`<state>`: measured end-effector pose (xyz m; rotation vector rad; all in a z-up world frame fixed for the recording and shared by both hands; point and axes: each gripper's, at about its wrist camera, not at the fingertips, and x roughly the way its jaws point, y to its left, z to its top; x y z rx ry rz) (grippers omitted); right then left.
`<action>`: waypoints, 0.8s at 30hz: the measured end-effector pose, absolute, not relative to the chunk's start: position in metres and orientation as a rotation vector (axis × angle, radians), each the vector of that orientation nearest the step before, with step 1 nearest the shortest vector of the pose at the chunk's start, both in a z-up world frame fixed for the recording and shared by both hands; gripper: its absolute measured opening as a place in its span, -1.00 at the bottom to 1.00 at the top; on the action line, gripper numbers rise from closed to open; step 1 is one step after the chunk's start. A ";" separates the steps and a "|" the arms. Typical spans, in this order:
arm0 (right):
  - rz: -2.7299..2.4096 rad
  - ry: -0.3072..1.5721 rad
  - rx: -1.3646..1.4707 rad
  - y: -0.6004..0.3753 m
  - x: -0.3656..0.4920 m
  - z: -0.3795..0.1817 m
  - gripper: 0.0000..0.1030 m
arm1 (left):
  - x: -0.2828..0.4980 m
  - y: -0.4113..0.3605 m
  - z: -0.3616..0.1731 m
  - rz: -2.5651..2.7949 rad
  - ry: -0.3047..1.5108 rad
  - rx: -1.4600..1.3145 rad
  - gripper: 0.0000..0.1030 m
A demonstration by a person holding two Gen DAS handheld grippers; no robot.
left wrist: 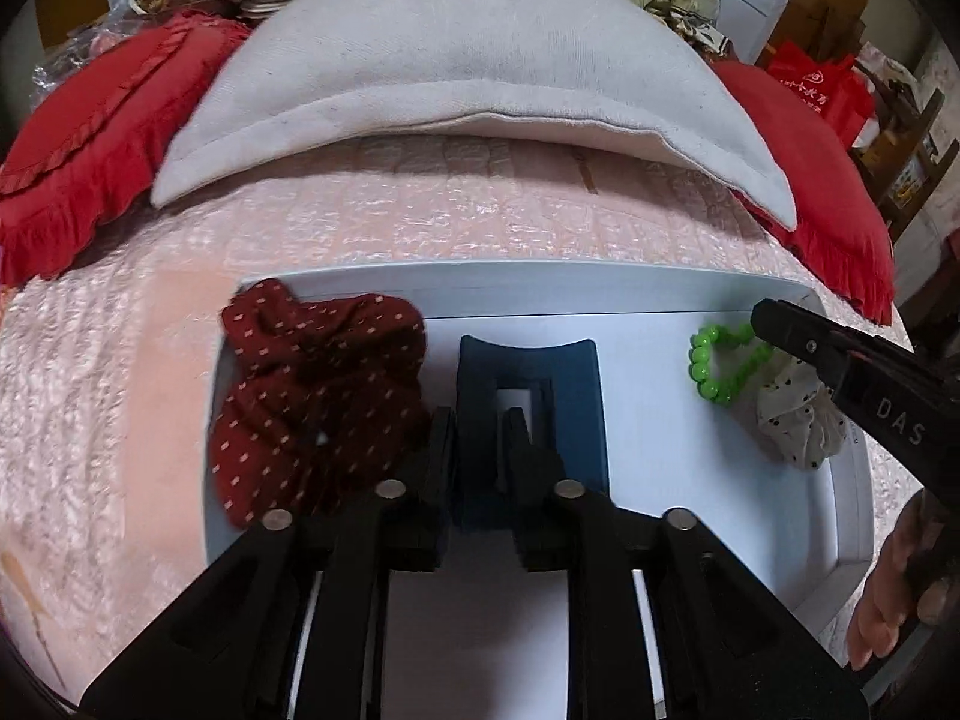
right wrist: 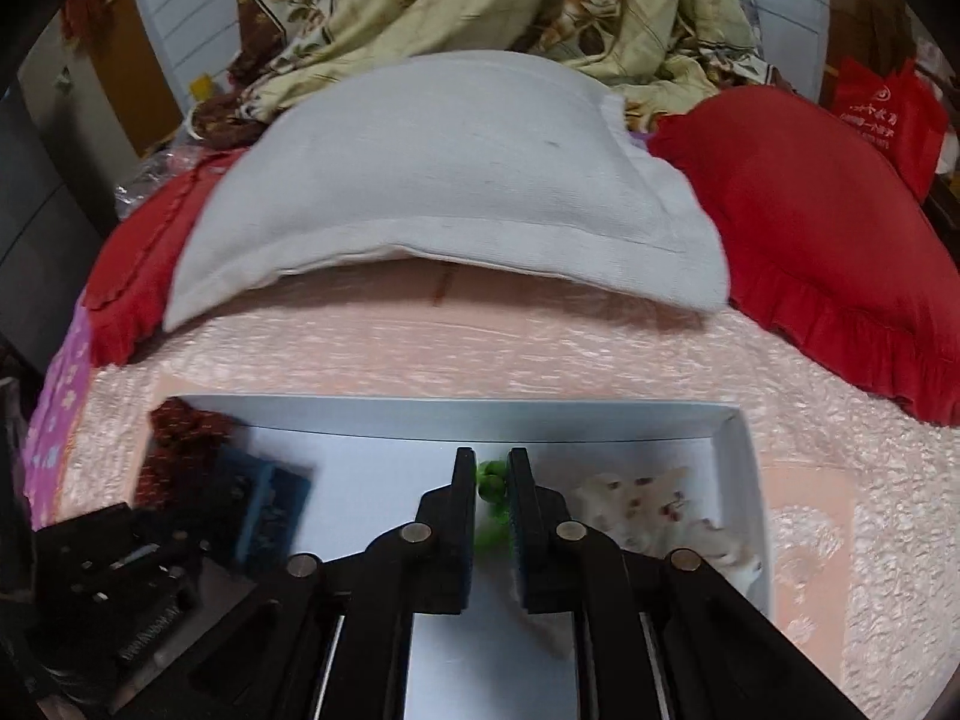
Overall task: Organize jewelry
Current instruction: 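Lower the clip and green bracelet into the tray and open both tools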
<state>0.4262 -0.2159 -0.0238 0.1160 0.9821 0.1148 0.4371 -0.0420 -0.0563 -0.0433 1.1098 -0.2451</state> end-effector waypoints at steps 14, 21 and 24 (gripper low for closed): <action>0.122 0.833 0.075 -0.230 0.339 0.039 -0.07 | 0.368 -0.015 0.012 -0.283 1.034 -0.119 -0.42; 0.185 0.839 0.119 -0.233 0.255 0.040 -0.07 | 0.282 0.006 0.026 -0.239 0.989 -0.075 -0.42; 0.204 0.872 0.118 -0.234 0.221 0.020 -0.07 | 0.250 0.014 0.009 -0.257 1.020 -0.089 -0.42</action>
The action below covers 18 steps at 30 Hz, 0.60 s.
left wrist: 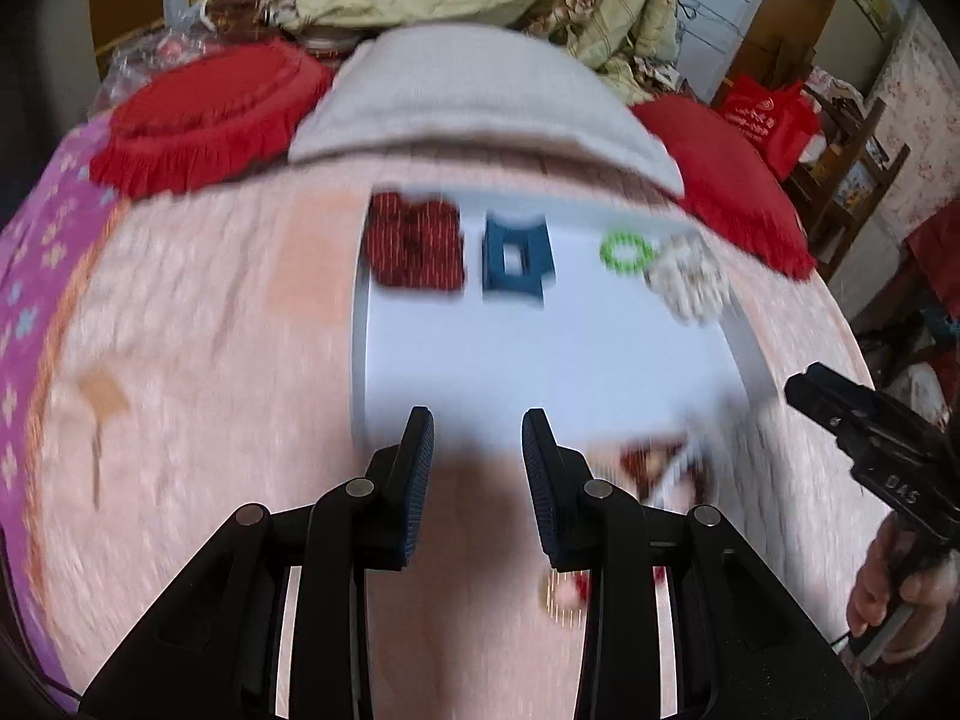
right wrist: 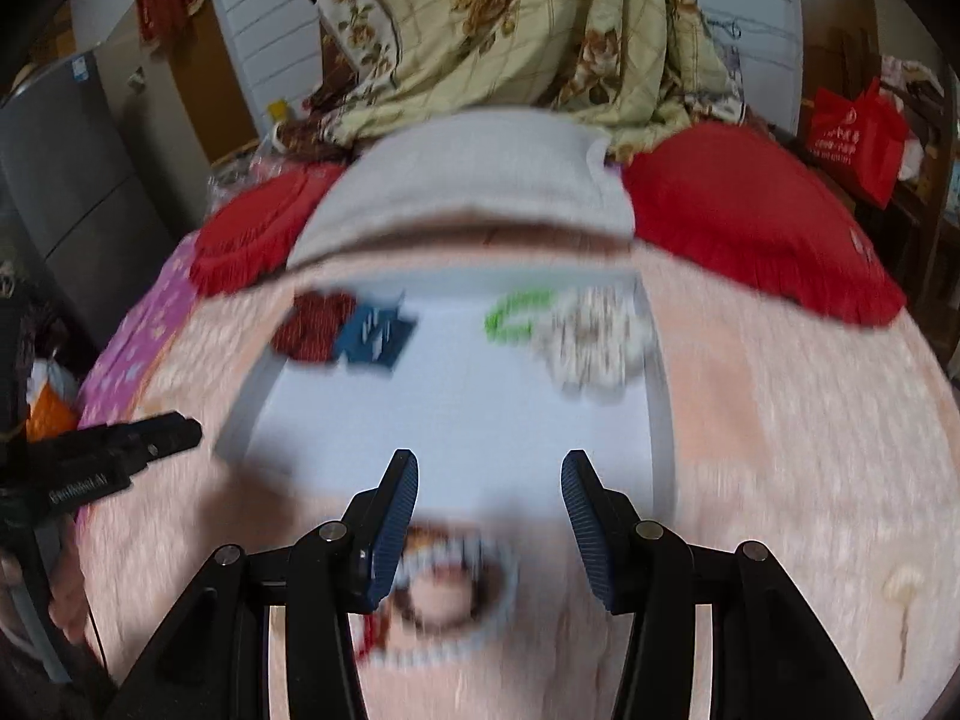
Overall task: Organize jewelry
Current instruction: 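Lower the clip and green bracelet into the tray and open both tools, then grasp the gold coil hair tie with the left tool while the right tool grasps the white pearl bracelet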
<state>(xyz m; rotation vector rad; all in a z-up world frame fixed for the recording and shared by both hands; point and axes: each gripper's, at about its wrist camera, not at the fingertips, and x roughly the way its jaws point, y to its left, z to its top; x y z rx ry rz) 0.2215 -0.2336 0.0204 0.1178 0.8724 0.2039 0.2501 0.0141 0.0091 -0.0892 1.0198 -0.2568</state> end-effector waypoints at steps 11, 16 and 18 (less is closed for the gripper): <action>0.183 0.961 0.199 -0.243 0.167 -0.048 -0.07 | 0.204 -0.020 -0.062 -0.350 1.133 -0.062 -0.43; 0.169 0.956 0.185 -0.237 0.179 -0.054 -0.10 | 0.207 -0.036 -0.066 -0.354 1.098 -0.014 -0.49; 0.164 0.962 0.177 -0.235 0.185 -0.058 -0.14 | 0.208 -0.040 -0.067 -0.340 1.092 0.024 -0.76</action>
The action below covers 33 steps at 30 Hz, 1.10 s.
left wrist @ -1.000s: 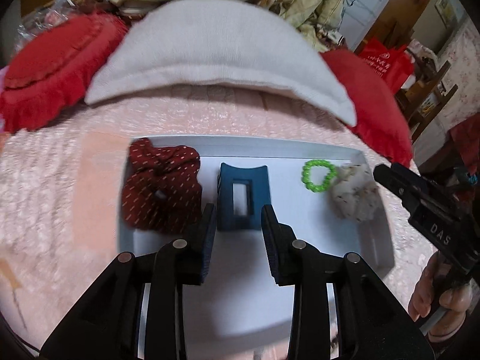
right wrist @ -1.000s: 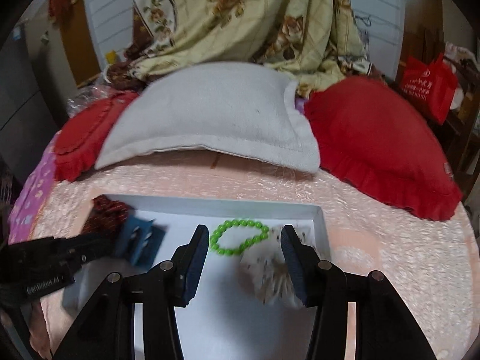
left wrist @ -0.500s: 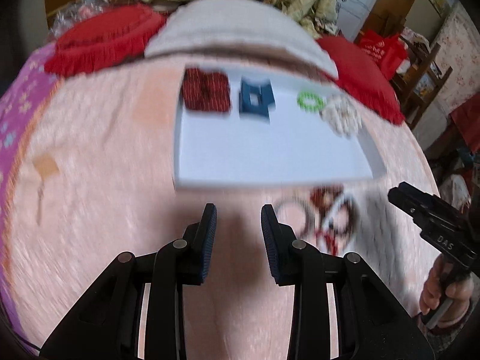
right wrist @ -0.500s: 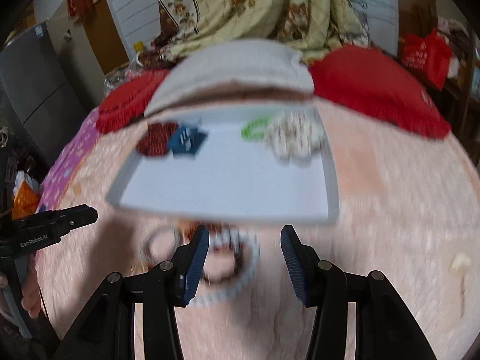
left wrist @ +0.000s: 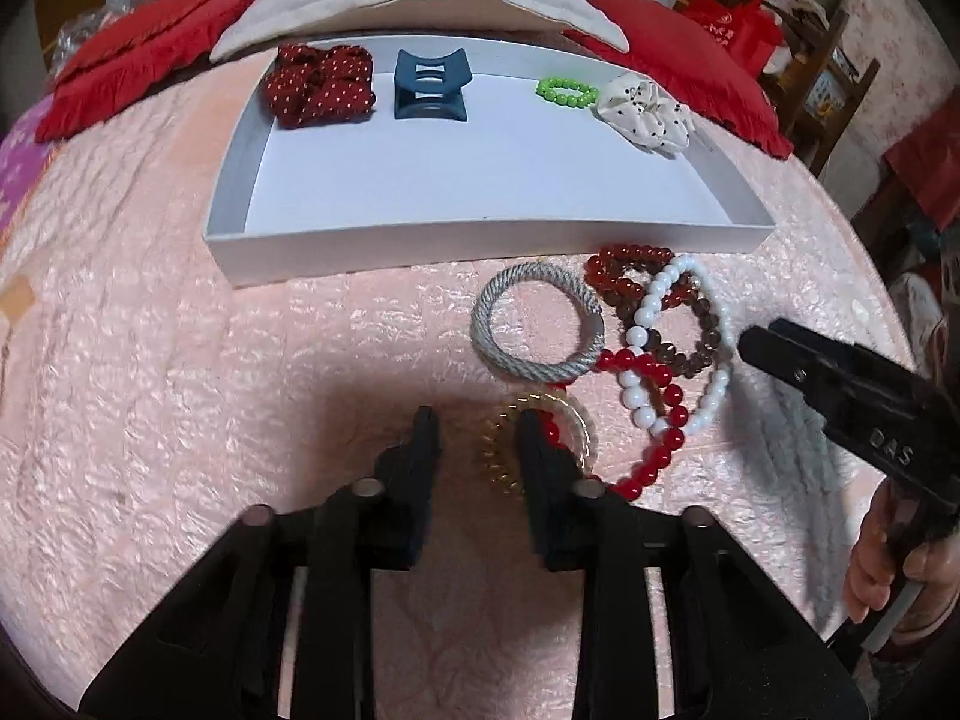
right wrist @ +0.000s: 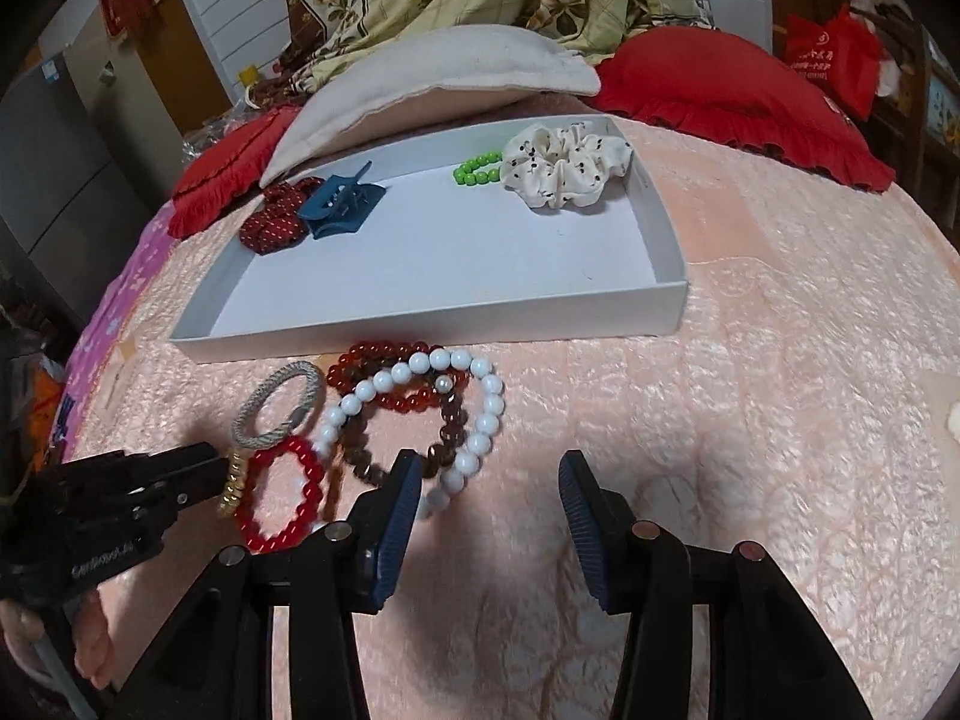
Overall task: Organize jewelry
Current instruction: 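Grasp the gold coil hair tie with the left tool while the right tool grasps the white pearl bracelet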
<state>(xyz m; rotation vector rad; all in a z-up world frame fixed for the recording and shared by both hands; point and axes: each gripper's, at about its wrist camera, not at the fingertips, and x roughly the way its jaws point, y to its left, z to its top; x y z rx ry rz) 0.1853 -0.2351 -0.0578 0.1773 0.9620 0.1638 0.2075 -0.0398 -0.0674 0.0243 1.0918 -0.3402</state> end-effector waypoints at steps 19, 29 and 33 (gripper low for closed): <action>0.073 0.968 0.016 -0.234 0.159 -0.069 -0.24 | 0.186 0.005 -0.069 -0.277 1.065 0.031 -0.82; 0.118 0.948 0.004 -0.208 0.168 -0.068 -0.82 | 0.183 0.000 -0.069 -0.267 1.056 0.011 -0.84; 0.133 0.926 0.098 -0.219 0.161 -0.060 -0.83 | 0.177 0.008 -0.061 -0.249 1.055 -0.033 -0.85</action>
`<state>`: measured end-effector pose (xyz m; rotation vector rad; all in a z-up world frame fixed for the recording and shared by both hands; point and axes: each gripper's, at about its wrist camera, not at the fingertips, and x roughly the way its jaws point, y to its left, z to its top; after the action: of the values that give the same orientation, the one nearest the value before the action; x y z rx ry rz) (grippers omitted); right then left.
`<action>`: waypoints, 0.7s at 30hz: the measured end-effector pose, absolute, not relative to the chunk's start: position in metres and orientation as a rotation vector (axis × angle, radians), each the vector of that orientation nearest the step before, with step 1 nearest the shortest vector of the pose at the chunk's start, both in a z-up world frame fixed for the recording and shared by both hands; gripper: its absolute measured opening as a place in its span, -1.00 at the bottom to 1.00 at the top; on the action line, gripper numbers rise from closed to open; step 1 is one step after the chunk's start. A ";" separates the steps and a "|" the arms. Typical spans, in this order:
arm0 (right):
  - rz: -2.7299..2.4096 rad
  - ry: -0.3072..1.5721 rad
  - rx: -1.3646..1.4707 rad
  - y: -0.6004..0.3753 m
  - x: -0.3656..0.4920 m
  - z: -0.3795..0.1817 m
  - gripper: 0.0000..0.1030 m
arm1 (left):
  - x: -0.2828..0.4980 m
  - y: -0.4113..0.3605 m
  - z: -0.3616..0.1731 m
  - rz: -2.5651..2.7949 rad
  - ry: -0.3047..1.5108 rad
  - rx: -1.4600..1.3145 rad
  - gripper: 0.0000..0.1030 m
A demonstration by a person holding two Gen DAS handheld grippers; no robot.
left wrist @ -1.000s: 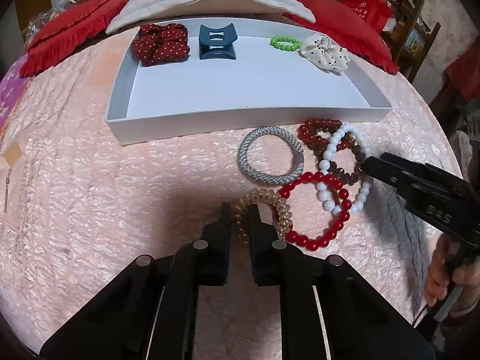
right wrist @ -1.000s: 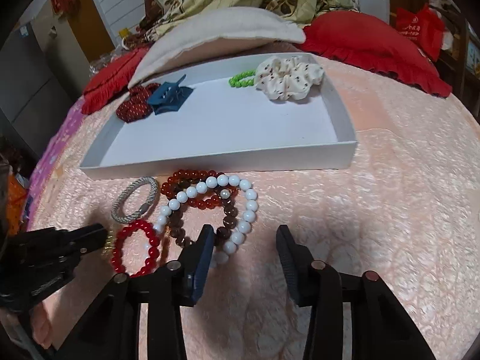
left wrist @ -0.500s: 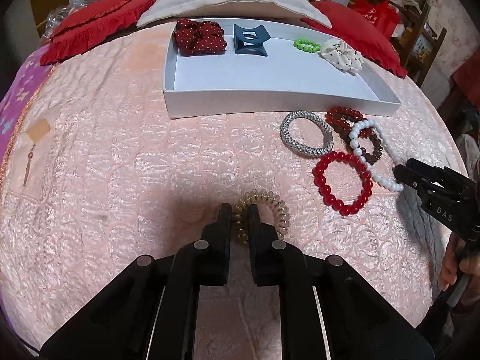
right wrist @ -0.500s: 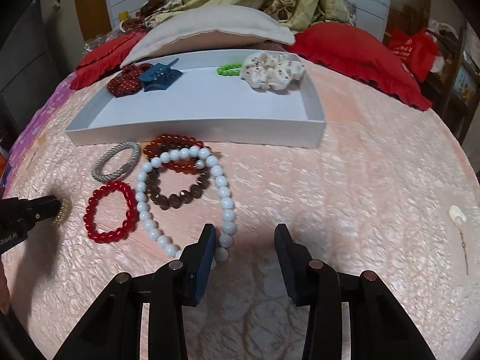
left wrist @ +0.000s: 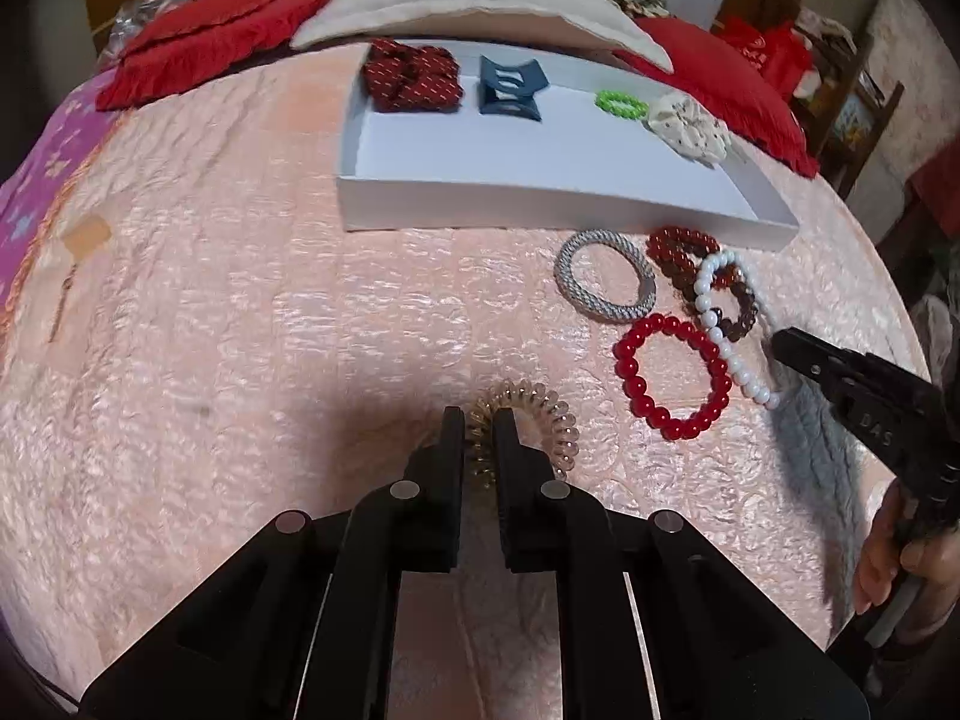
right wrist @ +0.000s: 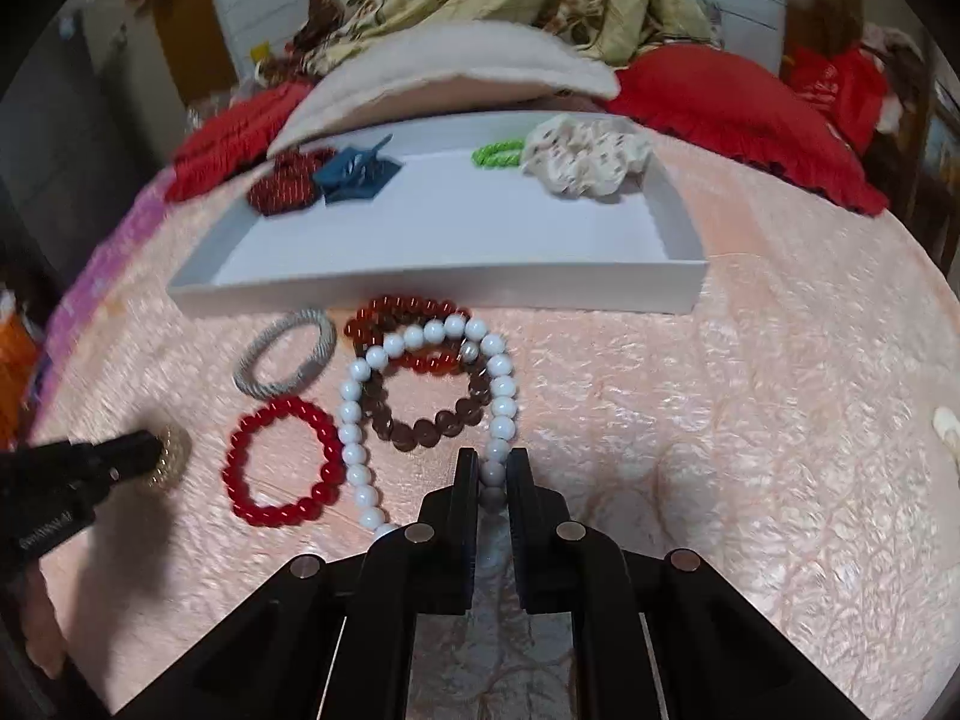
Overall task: Organize jewelry
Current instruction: 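Grasp the gold coil hair tie with the left tool while the right tool grasps the white pearl bracelet, then carry the coil hair tie and pearl bracelet over the tray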
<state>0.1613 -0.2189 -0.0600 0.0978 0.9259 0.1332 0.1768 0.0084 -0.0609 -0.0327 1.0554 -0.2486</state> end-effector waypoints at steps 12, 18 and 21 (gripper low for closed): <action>0.162 0.765 0.199 -0.236 0.122 0.013 -0.83 | 0.138 0.021 -0.008 -0.261 0.970 -0.105 -0.85; 0.173 0.705 0.192 -0.236 0.099 0.043 -0.83 | 0.117 0.023 0.012 -0.272 0.926 -0.094 -0.85; 0.170 0.685 0.176 -0.237 0.092 0.055 -0.83 | 0.113 0.025 0.019 -0.275 0.914 -0.101 -0.85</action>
<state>0.0919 -0.2365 0.0551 0.1758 0.6846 0.1700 0.1125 0.0249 0.0192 -0.1011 0.9144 -0.2747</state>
